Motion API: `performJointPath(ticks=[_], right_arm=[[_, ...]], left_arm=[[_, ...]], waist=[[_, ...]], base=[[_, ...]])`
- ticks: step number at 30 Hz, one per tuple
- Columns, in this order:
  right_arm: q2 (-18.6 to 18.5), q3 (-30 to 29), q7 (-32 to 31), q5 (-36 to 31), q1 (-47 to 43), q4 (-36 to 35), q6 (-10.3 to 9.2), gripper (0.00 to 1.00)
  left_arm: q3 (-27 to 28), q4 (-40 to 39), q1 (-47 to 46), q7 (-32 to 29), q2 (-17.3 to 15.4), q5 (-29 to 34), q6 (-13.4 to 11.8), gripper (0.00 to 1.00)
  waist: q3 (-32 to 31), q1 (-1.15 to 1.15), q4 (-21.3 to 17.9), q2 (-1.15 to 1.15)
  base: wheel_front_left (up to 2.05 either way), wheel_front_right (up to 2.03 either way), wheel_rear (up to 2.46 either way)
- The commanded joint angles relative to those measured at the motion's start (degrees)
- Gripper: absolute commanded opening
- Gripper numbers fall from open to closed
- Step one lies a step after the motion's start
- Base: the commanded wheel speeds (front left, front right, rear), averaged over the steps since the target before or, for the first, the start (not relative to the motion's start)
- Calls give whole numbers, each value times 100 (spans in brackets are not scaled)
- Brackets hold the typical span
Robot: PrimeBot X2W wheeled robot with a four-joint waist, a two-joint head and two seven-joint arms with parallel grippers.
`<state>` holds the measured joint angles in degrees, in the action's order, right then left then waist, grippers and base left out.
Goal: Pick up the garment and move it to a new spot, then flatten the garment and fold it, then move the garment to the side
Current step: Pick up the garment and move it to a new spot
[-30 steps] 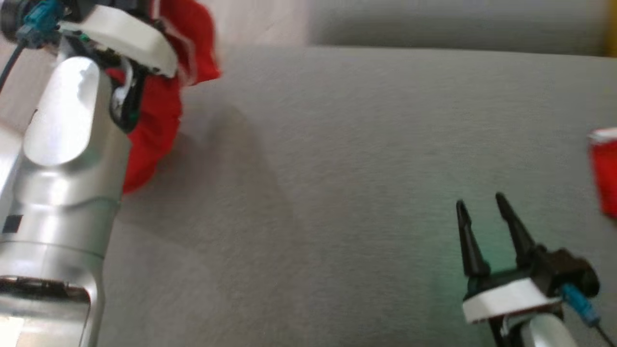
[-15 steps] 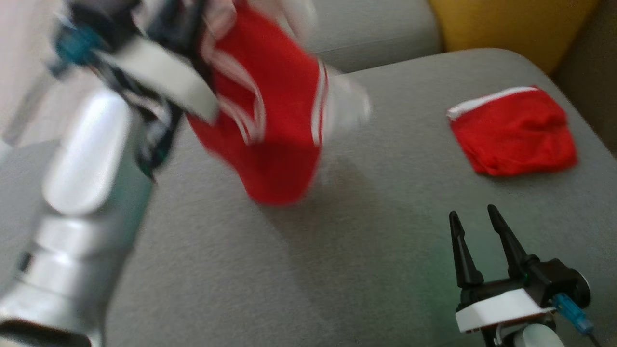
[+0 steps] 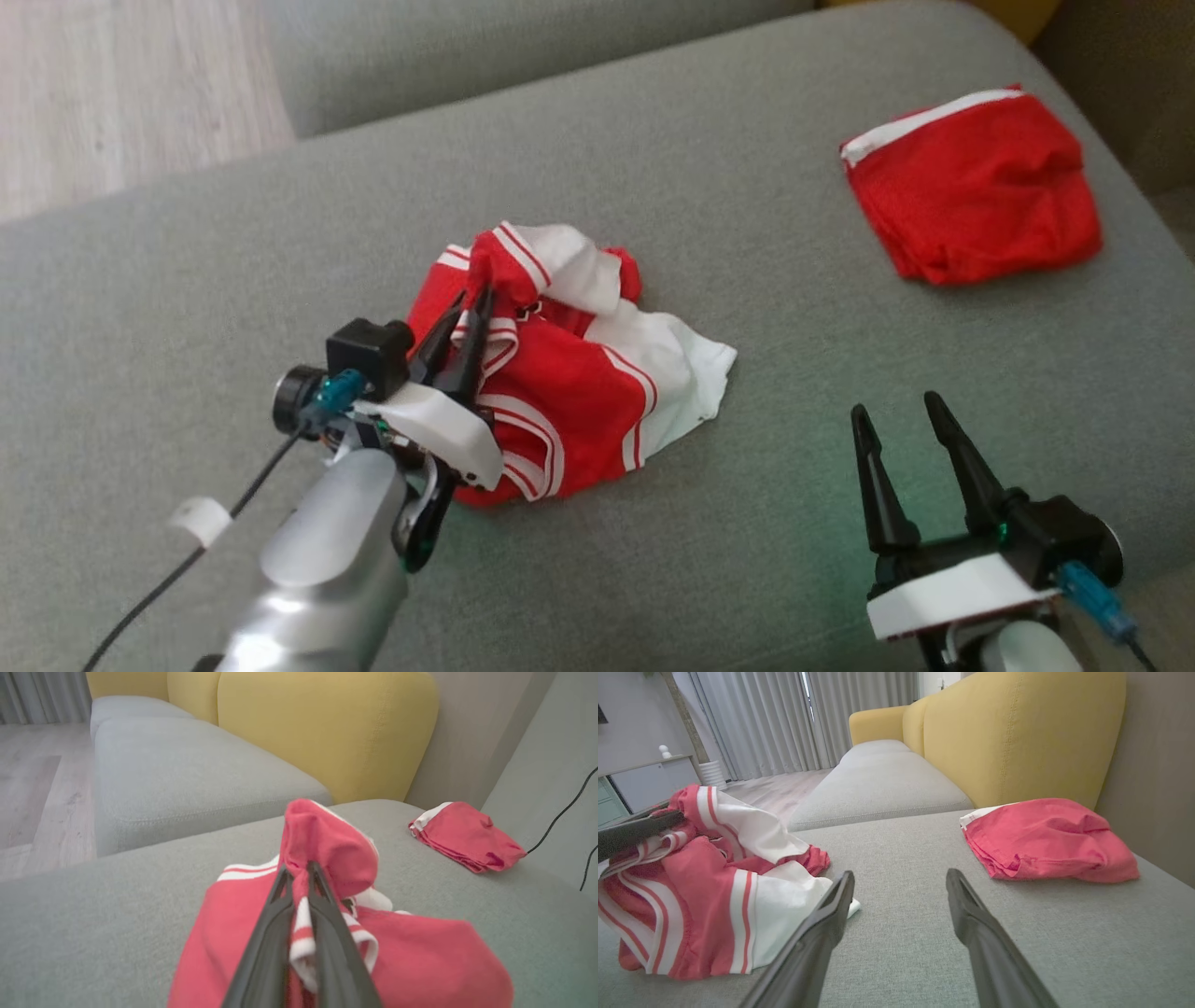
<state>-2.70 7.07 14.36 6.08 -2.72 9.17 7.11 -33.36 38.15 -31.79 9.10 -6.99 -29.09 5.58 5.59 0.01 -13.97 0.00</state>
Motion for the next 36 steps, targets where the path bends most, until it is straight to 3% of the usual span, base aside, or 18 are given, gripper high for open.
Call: performJointPath(ticks=[1, 2, 6, 10, 14, 23, 29, 36], right_arm=[[-19, 135, 63, 59, 323, -171, 37, 100], [-19, 131, 63, 62, 347, -163, 37, 100], [-19, 102, 63, 61, 396, -120, 37, 100], [-19, 20, 63, 58, 365, -53, 37, 100], [-19, -161, 63, 97, 197, 25, 37, 100], [-18, -483, 63, 172, -98, 76, 37, 100], [-18, -631, 63, 257, -377, 31, 37, 100], [-18, -664, 63, 276, -594, 21, 37, 100]], left_arm=[[167, -11, -383, 145, 12, 60, -31, 23], [156, 120, -414, 220, 53, 75, -42, 100], [110, 414, -510, 481, 181, 183, -89, 100], [151, 338, -387, 580, 261, 366, -306, 100], [541, -625, 362, 587, 298, 694, -688, 100], [1560, -2348, 2338, 589, 340, 1020, -1115, 100], [2040, -3435, 3604, 589, 392, 1293, -1201, 100], [2065, -3649, 4150, 589, 409, 1492, -1157, 100]], waist=[[195, -1, 49, 0], [234, -1, 82, 0], [251, -1, 277, 0], [30, -1, 596, 0], [-414, -1, 1124, 0], [-934, -1, 1858, 0], [-1127, -1, 2017, 0], [-1209, -1, 2114, 0]], base=[[0, 0, 0], [0, 0, 0], [0, 0, 0], [0, 0, 0], [0, 0, 0], [0, 0, 0], [0, 0, 0], [0, 0, 0]])
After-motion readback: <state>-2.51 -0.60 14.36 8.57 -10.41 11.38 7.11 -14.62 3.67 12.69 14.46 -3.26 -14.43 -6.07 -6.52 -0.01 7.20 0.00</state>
